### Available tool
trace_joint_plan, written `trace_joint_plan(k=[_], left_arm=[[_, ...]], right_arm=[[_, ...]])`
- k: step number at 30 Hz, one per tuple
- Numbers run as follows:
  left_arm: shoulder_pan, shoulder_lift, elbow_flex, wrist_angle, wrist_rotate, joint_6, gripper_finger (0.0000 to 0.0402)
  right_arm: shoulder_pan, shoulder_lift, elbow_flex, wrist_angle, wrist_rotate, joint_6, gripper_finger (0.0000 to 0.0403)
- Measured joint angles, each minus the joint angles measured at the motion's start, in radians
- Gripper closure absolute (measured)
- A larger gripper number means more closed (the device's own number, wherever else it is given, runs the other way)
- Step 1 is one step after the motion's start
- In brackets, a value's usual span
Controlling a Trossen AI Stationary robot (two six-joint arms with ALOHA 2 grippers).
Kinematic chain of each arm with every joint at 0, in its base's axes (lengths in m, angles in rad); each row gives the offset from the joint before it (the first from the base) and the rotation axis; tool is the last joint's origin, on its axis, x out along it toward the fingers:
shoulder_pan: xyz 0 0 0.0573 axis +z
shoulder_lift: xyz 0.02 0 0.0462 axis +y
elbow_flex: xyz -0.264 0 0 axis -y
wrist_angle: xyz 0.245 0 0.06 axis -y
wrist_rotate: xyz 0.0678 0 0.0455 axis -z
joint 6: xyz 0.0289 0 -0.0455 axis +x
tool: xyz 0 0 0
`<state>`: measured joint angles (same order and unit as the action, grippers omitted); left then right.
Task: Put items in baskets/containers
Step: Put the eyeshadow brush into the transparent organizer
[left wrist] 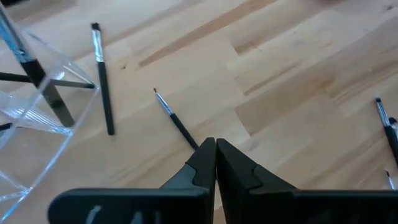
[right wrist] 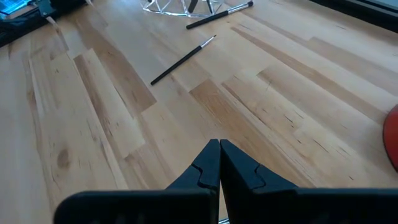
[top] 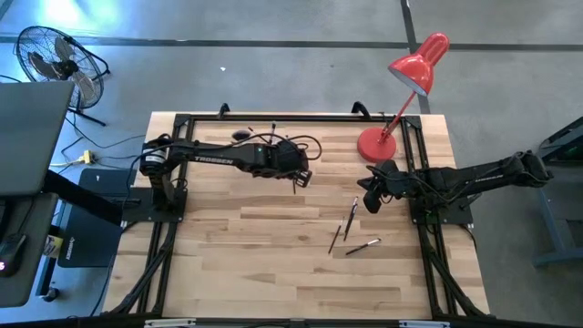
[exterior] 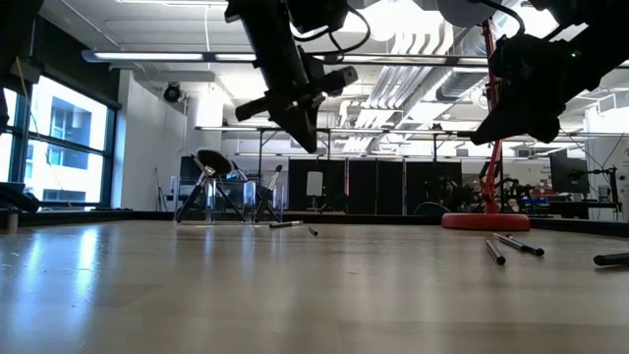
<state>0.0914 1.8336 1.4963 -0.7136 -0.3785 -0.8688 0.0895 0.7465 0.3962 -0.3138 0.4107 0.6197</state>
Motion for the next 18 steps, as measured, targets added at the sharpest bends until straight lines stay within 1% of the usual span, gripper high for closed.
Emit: trace_joint_plan(k=[6,10,13,16,18], left_arm=[[-0.001,0.0,0.0,0.0,0.049,0.009,0.0392],[-0.015,0.0,0.0,-0.012,0.057,0.082,0.0392],[-0.016,0.0,-0.002,-0.034,0.066,0.102,0.0392],[-0.013,0.0,-0.002,-0.047,0.071,0.076,0.0393],[-0.012,0.0,-0.002,-0.057,0.038,0.025,0.0393]], right_arm=[[0.0,0.0,0.0,0.009,0.001,0.0,0.0402],[0.0,0.0,0.0,0.025,0.001,0.0,0.0399],[0.0,0.0,0.0,0.039,0.003,0.0,0.0399],[0.0,0.0,0.0,0.042,0.015,0.0,0.0401],[0.0,0.0,0.0,0.042,0.017,0.0,0.0401]])
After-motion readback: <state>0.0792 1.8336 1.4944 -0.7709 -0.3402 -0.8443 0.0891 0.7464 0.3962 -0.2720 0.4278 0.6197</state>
